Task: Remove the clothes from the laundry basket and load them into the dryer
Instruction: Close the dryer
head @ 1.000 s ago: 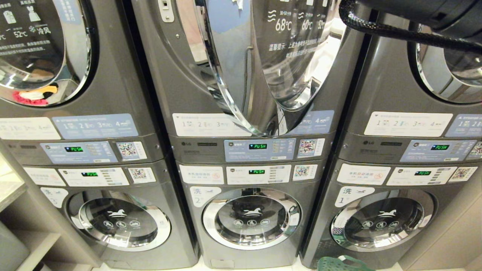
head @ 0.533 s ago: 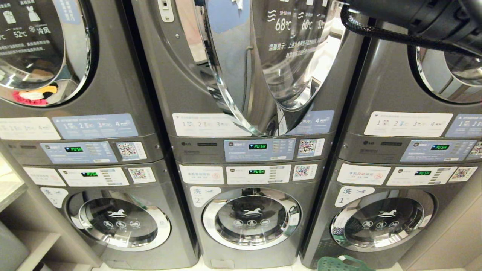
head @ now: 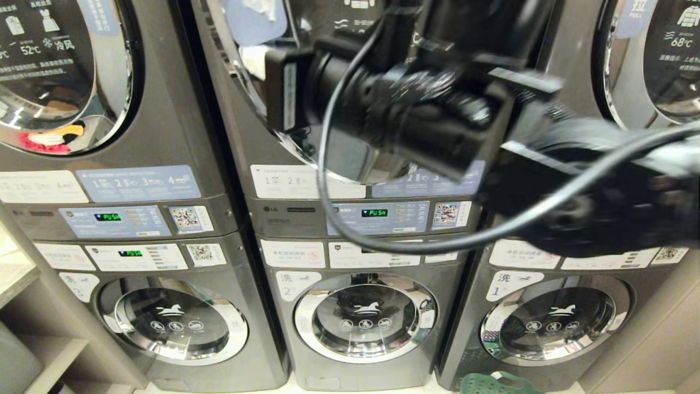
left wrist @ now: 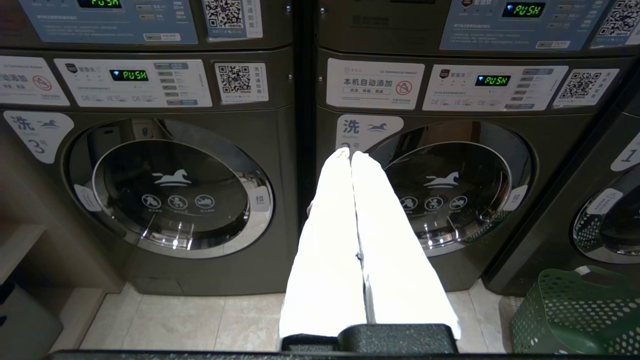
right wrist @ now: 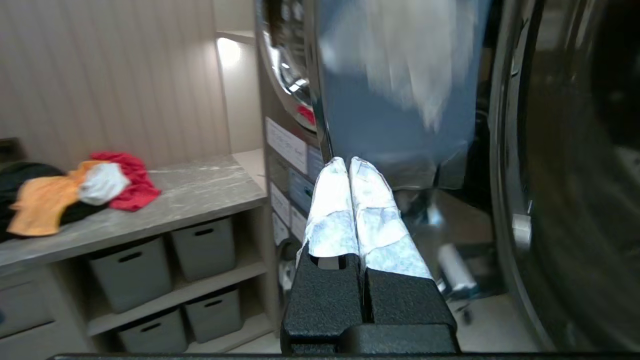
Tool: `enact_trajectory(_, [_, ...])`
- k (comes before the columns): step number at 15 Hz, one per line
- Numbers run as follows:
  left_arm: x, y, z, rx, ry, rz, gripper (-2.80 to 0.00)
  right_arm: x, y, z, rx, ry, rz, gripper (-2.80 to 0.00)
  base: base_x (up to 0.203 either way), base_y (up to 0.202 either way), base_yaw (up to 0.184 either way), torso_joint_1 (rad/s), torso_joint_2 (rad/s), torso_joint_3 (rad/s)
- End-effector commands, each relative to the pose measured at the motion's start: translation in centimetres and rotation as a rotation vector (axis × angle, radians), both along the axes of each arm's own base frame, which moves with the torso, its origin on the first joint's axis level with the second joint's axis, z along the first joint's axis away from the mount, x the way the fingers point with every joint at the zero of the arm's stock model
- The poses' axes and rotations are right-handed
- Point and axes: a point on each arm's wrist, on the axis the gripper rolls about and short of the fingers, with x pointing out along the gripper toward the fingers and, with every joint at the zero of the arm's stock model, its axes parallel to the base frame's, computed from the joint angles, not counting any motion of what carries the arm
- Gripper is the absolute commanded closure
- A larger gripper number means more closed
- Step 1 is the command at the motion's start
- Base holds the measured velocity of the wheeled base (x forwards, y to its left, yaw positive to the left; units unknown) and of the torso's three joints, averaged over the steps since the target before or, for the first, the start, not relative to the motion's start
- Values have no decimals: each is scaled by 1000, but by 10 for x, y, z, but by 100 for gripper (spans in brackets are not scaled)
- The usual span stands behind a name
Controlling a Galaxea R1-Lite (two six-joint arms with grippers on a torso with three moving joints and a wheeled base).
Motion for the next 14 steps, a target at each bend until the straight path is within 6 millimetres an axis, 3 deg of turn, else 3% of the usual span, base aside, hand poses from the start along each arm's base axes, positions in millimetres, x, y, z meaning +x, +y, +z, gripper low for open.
enact_trajectory(1, [0,0,0,0,1,0,0,52,58,-103,-134,100,-25,0,0,0,0,0,0,0])
enact_trajectory(3, [0,0,0,0,1,0,0,59,71,-134,-165,120,-50,0,0,0,0,0,0,0])
enact_trajectory(4, [0,0,0,0,1,0,0,55,70,-131,-167,118,-57,0,0,0,0,0,0,0])
enact_trajectory(5, [0,0,0,1,1,0,0,48,65,-115,-157,107,-64,0,0,0,0,0,0,0])
enact_trajectory(6, [0,0,0,1,1,0,0,35,52,-88,-133,85,-73,0,0,0,0,0,0,0])
enact_trajectory(8, [0,0,0,1,2,0,0,-10,-3,-5,-32,8,-105,0,0,0,0,0,0,0])
enact_trajectory(9, [0,0,0,1,1,0,0,-42,-45,36,35,-37,-126,0,0,0,0,0,0,0])
enact_trajectory(10, [0,0,0,1,1,0,0,-82,-99,70,107,-82,-158,0,0,0,0,0,0,0])
enact_trajectory(11, [0,0,0,1,1,0,0,-114,-143,83,146,-105,-195,0,0,0,0,0,0,0])
enact_trajectory(12, [0,0,0,1,1,0,0,-141,-182,79,154,-104,-244,0,0,0,0,0,0,0])
enact_trajectory(13, [0,0,0,1,1,0,0,-162,-215,59,124,-81,-296,0,0,0,0,0,0,0])
enact_trajectory(14, [0,0,0,1,1,0,0,-180,-241,25,53,-38,-342,0,0,0,0,0,0,0])
